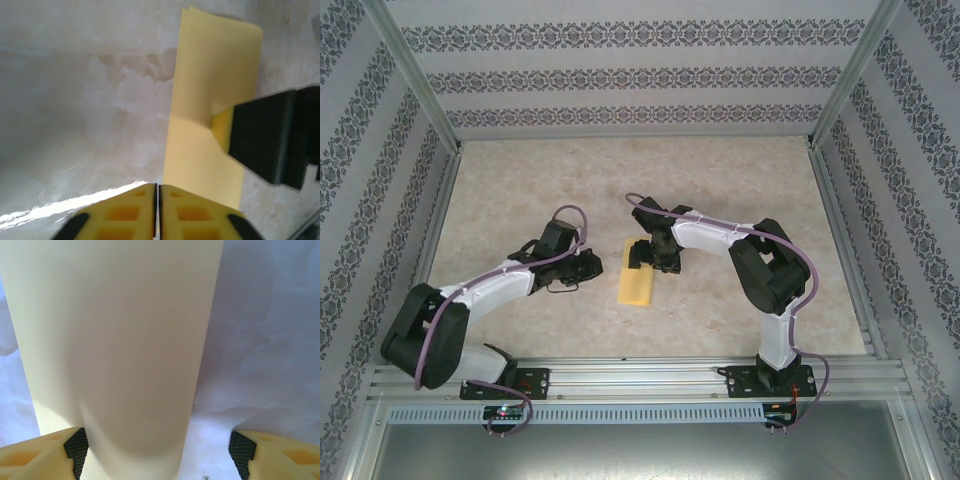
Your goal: Fold a paper plane with a square sheet of paper (pick it up from the middle)
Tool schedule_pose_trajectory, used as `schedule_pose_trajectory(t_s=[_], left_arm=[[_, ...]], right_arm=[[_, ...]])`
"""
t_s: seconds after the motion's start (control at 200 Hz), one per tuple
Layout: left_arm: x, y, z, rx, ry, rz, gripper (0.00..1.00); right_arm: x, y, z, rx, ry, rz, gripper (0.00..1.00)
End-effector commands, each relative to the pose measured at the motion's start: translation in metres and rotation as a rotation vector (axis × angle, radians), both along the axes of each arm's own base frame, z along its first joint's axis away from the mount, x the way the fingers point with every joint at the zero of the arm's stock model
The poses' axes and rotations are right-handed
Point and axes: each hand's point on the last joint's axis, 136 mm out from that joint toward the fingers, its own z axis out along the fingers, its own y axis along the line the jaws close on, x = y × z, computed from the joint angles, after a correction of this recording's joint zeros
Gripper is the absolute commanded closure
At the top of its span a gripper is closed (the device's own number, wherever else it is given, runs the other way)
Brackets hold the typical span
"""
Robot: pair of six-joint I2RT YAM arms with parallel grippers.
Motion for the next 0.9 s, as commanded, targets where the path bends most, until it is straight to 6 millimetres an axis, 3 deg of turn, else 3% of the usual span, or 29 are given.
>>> schedule_pose_trajectory(t_s=[0.0,0.415,0.894], left_arm=[[0.013,-0.017,0.011,-0.036,-0.018,-0.024,1.00],[0.027,-0.047,-0.005,-0.046,0.045,-0.064,1.00],[0.028,-0.049,-0.024,-0.008,0.099,-0.031,1.00]], right_arm=[[-0.017,-0.016,-0.041,-0.107,0.072,0.018,0.21],[-0.018,-0.019,-0.044,-0.124,0.077,0.014,0.21],[-0.018,-0.018,-0.048,-0.122,0.085,0.009,0.21]])
